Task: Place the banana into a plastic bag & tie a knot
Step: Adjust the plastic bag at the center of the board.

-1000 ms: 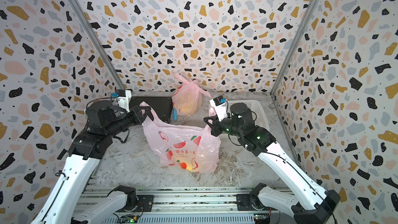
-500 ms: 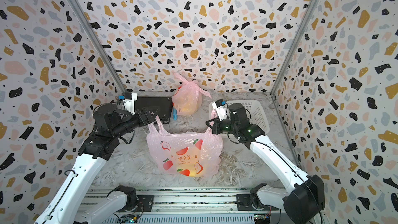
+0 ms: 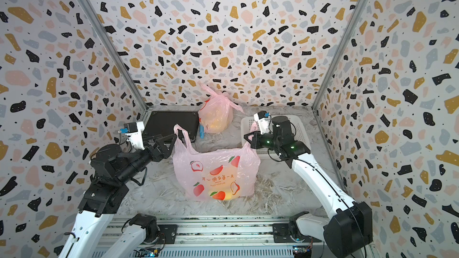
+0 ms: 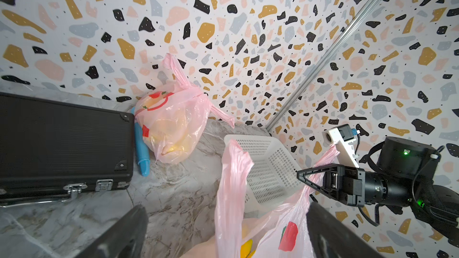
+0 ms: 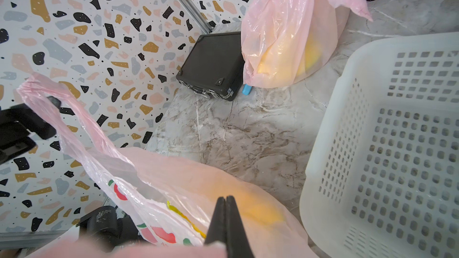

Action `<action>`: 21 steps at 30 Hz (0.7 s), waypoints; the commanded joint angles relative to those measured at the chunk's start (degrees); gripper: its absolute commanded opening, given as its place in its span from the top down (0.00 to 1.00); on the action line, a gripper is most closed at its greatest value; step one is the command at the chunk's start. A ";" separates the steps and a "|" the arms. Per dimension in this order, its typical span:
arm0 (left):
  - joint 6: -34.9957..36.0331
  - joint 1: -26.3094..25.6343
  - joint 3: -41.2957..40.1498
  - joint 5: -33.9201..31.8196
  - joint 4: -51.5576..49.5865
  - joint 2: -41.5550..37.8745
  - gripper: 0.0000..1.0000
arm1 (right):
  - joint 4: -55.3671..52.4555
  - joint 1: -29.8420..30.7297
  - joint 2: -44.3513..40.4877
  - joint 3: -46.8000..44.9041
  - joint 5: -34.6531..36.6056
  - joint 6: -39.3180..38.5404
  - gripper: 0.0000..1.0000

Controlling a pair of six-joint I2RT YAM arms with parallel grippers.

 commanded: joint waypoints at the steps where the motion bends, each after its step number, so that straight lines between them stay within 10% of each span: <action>1: -2.05 0.18 -4.39 4.65 8.61 -0.42 0.01 | 1.78 -1.17 0.28 0.55 -1.86 1.11 1.00; 9: -2.18 0.16 -23.31 5.38 27.57 -10.29 0.01 | 3.04 -3.27 2.32 0.54 -4.51 2.33 1.00; 21: 2.36 4.29 -21.23 25.12 36.90 1.78 0.01 | 3.00 -3.98 3.74 1.29 -6.69 2.65 1.00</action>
